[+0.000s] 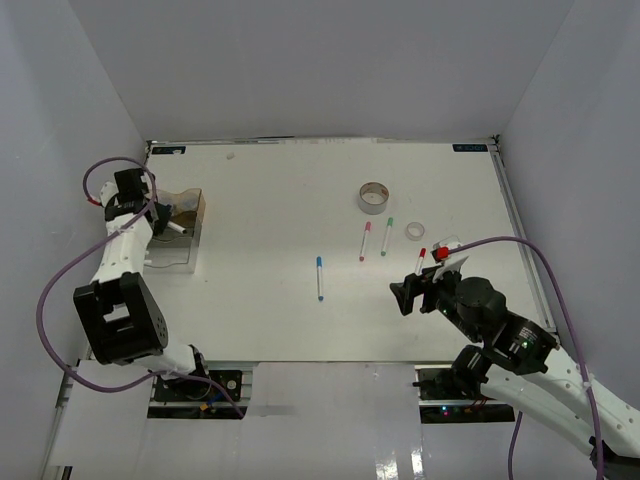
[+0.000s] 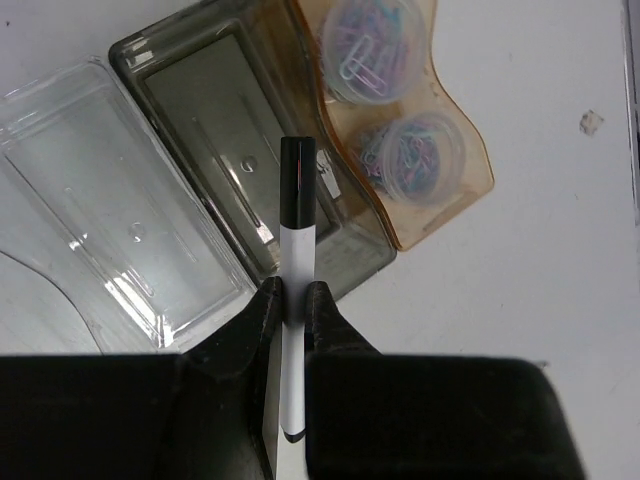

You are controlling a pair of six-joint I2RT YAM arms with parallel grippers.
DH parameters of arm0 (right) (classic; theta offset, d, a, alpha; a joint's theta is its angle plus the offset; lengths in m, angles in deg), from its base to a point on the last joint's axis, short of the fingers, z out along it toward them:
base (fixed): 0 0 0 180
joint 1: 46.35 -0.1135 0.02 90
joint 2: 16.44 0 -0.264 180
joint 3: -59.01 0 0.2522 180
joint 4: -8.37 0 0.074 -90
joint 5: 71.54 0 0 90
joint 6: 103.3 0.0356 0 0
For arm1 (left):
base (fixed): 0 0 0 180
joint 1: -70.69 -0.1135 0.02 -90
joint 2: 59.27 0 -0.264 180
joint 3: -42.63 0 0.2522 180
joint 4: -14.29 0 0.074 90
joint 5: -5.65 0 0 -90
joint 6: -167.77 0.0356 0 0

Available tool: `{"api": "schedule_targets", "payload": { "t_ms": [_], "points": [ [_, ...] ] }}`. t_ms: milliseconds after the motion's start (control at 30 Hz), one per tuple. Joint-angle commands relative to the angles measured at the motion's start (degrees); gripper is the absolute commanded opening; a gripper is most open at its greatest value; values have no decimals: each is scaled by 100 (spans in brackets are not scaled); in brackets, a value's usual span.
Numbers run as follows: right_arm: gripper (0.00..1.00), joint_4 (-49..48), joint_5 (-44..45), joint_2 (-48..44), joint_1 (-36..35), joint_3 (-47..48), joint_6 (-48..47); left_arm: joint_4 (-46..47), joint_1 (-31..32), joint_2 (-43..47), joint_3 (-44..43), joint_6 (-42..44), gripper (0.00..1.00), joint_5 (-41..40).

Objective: Sort the stationery into containers
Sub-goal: Place the stationery in the storage box.

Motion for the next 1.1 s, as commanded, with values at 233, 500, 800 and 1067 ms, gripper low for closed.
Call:
{"api": "schedule_targets", "payload": {
  "t_ms": [233, 500, 800, 1067],
  "points": [
    [90, -161, -60, 15, 13, -63, 1, -110, -231, -727, -541, -1559, 0, 214],
    [90, -161, -51, 6, 13, -72, 19, -84, -257, -929, -576, -1867, 2, -446],
    [90, -152, -51, -20, 13, -98, 36, -66, -283, -1359, -664, -2114, 13, -516],
    [90, -152, -51, -12, 13, -116, 72, 57, -283, -1289, -734, -1982, 50, -376]
  ]
}}
